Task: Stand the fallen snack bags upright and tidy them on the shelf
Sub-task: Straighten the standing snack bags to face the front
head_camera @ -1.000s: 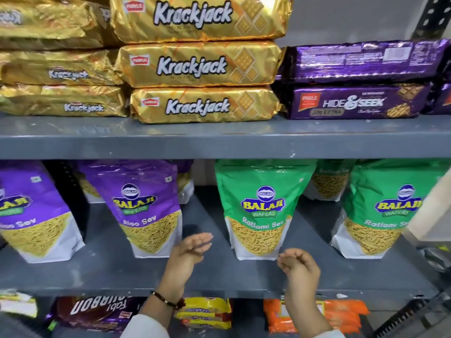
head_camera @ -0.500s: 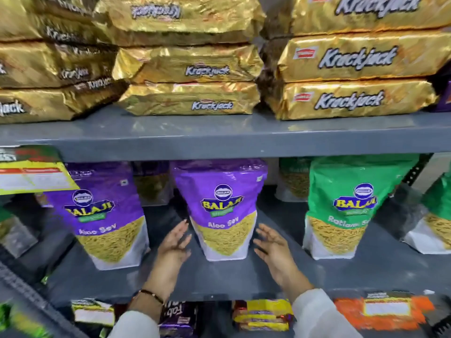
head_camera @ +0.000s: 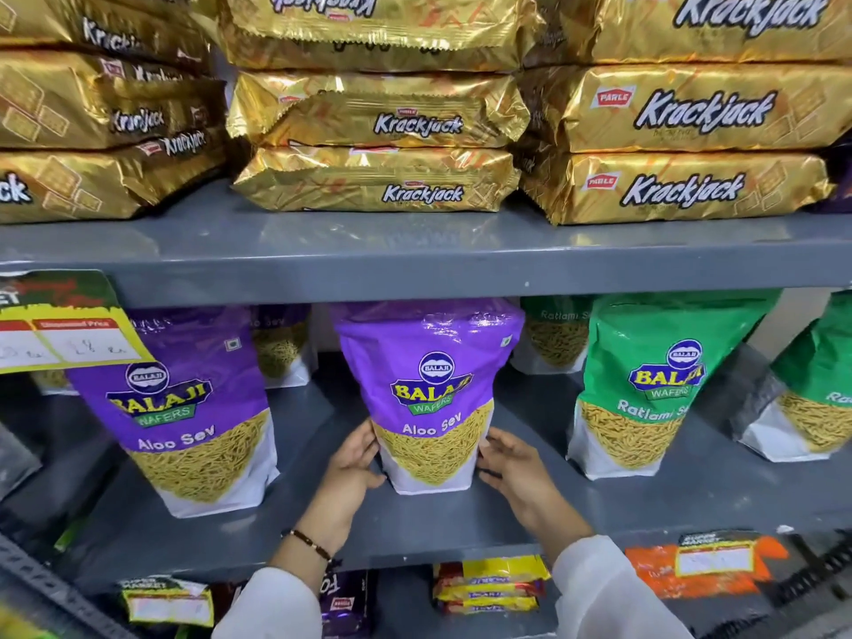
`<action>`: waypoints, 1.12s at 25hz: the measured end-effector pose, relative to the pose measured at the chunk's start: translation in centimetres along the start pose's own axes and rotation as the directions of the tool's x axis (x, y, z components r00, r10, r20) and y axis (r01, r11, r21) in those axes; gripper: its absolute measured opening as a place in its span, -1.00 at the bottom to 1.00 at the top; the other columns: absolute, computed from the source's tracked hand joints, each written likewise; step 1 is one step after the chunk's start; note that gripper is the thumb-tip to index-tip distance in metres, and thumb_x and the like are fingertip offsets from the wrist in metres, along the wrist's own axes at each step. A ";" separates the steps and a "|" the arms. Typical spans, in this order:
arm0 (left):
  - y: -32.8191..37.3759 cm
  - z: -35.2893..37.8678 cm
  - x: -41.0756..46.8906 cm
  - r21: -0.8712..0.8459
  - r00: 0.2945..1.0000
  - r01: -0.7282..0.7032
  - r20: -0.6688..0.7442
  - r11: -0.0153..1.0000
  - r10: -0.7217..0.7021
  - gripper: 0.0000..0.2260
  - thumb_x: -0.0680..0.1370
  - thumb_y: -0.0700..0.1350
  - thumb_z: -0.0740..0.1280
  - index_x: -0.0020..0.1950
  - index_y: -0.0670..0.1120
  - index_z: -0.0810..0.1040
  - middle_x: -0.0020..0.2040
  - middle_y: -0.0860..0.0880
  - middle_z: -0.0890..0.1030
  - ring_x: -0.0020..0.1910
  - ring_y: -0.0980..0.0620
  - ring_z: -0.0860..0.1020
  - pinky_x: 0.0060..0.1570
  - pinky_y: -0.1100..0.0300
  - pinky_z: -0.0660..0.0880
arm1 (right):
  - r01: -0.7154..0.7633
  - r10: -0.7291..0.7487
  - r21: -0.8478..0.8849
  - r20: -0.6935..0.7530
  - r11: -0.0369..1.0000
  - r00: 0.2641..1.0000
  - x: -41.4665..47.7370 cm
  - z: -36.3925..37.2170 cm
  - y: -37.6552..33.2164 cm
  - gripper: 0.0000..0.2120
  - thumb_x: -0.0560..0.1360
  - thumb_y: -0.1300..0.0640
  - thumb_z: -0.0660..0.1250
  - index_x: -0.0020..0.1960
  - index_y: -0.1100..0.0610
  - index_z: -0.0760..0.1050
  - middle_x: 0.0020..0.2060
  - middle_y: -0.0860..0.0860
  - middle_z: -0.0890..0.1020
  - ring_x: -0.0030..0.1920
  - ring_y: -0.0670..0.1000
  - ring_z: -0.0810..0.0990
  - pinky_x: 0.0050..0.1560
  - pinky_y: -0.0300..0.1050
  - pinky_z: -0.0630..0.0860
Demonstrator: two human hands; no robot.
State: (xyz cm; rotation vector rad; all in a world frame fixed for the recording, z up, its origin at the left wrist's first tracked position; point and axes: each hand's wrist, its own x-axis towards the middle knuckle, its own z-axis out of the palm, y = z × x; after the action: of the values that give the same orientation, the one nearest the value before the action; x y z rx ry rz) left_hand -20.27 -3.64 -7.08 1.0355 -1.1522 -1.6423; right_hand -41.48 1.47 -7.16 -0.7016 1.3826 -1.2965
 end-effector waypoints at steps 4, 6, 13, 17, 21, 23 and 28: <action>-0.3 0.3 -0.5 -0.034 1.000 0.010 -0.011 0.999 -0.010 -0.26 0.19 -0.52 0.16 0.34 -0.10 0.33 0.29 -0.03 0.43 0.33 -0.01 0.37 -0.22 0.35 0.42 | 0.003 -0.003 0.034 -0.010 0.999 1.000 -0.5 -0.3 0.5 -0.84 0.49 0.21 0.27 0.01 0.03 0.53 -0.04 0.07 0.63 0.02 0.06 0.56 0.04 -0.07 0.47; -0.1 0.6 -0.7 -0.050 1.000 0.014 -0.005 0.999 -0.015 -0.28 0.21 -0.54 0.16 0.32 -0.10 0.34 0.27 -0.03 0.43 0.29 0.02 0.38 -0.15 0.28 0.38 | 0.016 -0.016 0.045 -0.013 0.999 1.000 -0.4 -0.3 0.7 -0.84 0.49 0.21 0.28 0.04 0.05 0.54 -0.04 0.07 0.63 0.01 0.06 0.57 0.08 -0.04 0.46; 0.3 1.1 -0.8 -0.041 0.998 0.057 -0.040 0.998 -0.058 -0.35 0.35 -0.64 0.01 0.25 -0.04 0.36 0.28 0.00 0.42 0.28 0.03 0.38 -0.14 0.28 0.47 | 0.008 -0.006 0.059 -0.032 0.998 0.999 -0.2 -0.3 0.8 -0.78 0.49 0.22 0.27 0.12 0.13 0.52 0.01 0.09 0.64 0.06 0.08 0.58 0.11 -0.03 0.47; 0.2 1.1 -0.7 -0.053 0.999 0.031 -0.032 0.998 -0.033 -0.35 0.35 -0.64 0.01 0.24 -0.04 0.35 0.29 -0.03 0.40 0.31 0.01 0.35 -0.06 0.22 0.42 | 0.011 -0.010 0.068 -0.024 0.998 1.000 -0.4 -0.4 0.6 -0.79 0.49 0.24 0.27 0.12 0.13 0.52 -0.03 0.07 0.64 0.03 0.06 0.57 0.08 -0.05 0.46; -0.4 0.2 -0.1 -0.012 1.000 0.009 -0.023 1.000 -0.009 -0.29 0.35 -0.64 0.01 0.40 -0.11 0.27 0.38 -0.07 0.36 0.40 -0.06 0.31 -0.17 0.28 0.43 | 0.061 -0.053 0.074 -0.110 0.995 0.993 -0.7 -0.1 0.8 -0.80 0.47 0.26 0.30 0.09 0.11 0.50 -0.05 0.03 0.62 -0.01 0.04 0.57 -0.08 -0.14 0.49; -0.5 -0.7 -0.4 0.033 0.997 -0.044 -0.064 0.998 0.046 -0.31 0.34 -0.63 0.03 0.36 -0.09 0.32 0.35 -0.08 0.40 0.37 -0.06 0.35 -0.27 0.36 0.42 | 0.165 -0.115 0.135 -0.320 0.977 0.941 -1.5 0.1 1.1 -0.83 0.44 0.34 0.29 -0.07 0.10 0.52 -0.13 0.09 0.59 -0.13 0.05 0.54 -0.21 -0.21 0.49; 1.3 -8.2 -4.7 -0.068 0.962 -0.272 -0.010 0.960 0.272 -0.67 0.45 -0.40 0.08 0.01 -0.32 0.61 0.02 -0.36 0.64 0.12 -0.21 0.58 0.16 0.06 0.47 | 0.397 -0.351 0.161 -0.252 0.904 0.902 -5.2 5.0 2.3 -0.88 0.26 0.32 0.32 -0.39 0.15 0.53 -0.47 0.00 0.57 -0.37 -0.05 0.47 -0.35 -0.41 0.44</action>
State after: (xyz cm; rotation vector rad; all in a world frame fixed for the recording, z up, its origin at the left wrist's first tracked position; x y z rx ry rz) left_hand -10.98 -1.47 -7.05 0.7948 -1.1728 -1.4518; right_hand -34.86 5.20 -7.04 -0.7210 1.2941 -1.8455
